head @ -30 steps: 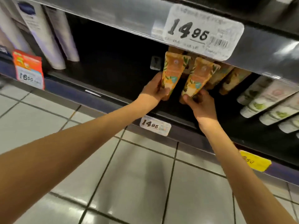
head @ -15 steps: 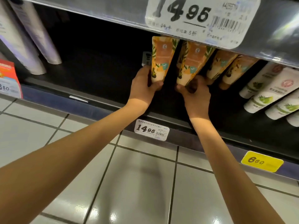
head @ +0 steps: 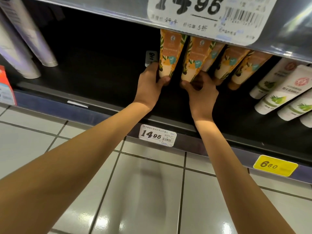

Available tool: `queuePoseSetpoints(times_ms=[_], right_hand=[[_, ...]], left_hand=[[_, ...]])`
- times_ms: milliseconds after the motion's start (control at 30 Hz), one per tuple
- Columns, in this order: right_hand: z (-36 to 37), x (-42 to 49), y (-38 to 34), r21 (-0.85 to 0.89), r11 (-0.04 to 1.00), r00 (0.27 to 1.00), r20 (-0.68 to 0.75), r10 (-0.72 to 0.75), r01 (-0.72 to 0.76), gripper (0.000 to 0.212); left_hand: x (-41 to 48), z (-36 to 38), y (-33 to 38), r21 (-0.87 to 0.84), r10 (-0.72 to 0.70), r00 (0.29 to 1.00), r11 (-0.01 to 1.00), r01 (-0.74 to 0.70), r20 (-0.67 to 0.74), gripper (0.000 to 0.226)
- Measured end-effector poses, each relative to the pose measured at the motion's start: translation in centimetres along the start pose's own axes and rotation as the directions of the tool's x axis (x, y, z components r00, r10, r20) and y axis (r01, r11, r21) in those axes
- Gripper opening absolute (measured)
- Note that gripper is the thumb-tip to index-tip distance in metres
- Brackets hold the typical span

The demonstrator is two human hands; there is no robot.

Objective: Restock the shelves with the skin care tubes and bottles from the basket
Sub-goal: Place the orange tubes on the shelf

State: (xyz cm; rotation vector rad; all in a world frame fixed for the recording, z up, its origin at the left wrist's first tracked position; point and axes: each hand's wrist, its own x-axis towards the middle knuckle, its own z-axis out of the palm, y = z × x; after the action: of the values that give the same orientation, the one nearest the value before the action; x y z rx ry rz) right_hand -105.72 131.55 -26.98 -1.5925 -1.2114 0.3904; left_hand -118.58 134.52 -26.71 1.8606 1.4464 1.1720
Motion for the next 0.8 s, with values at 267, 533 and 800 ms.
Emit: queuePoseSetpoints(times_ms=[267,533,800], right_hand=[[0.3,-0.1,-0.2,0.000,1.000,0.999,-0.035,-0.012,0.012,0.035],[0.3,0.0,-0.2,-0.012,1.000,1.000,-0.024,-0.010,0.010,0.039],[-0.3,-1.7,-1.0,0.043,0.994,0.991,-0.083,0.100,-0.097,0.046]], left_hand=[[0.2,0.2,0.1,-0.002,0.006,1.000,1.000,-0.006,-0.021,0.035],[0.2,0.2,0.0,0.044,-0.032,0.999,0.999,0.032,-0.003,0.037],[-2.8,-2.0,0.8,0.036,-0.146,0.989,0.989,0.145,0.025,0.040]])
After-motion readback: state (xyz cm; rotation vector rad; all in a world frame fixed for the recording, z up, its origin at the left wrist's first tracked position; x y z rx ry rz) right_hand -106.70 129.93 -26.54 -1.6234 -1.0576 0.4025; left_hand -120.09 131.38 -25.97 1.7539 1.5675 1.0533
